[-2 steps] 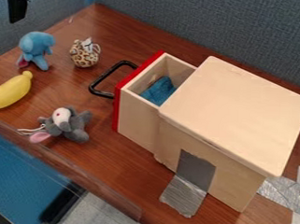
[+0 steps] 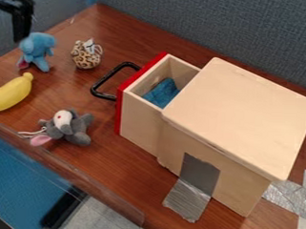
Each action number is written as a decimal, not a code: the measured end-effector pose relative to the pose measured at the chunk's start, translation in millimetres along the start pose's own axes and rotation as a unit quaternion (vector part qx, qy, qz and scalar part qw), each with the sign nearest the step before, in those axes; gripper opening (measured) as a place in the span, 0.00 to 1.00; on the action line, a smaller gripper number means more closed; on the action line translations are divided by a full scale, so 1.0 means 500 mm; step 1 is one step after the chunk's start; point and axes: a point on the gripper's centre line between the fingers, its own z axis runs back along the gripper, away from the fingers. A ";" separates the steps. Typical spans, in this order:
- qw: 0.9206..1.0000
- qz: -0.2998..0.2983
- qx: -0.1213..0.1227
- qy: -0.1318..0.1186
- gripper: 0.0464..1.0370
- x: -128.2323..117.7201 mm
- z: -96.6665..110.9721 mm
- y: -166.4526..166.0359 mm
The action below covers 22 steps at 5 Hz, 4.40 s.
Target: Close the drawer
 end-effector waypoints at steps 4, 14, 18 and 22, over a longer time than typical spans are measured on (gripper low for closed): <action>0.996 -0.053 -0.070 -0.014 0.96 0.047 -0.014 -0.202; 0.996 -0.073 -0.041 -0.029 0.96 0.034 -0.006 -0.281; 0.996 -0.070 -0.051 -0.024 0.13 0.022 -0.052 -0.309; 0.985 -0.135 -0.091 -0.052 0.08 -0.019 0.011 -0.461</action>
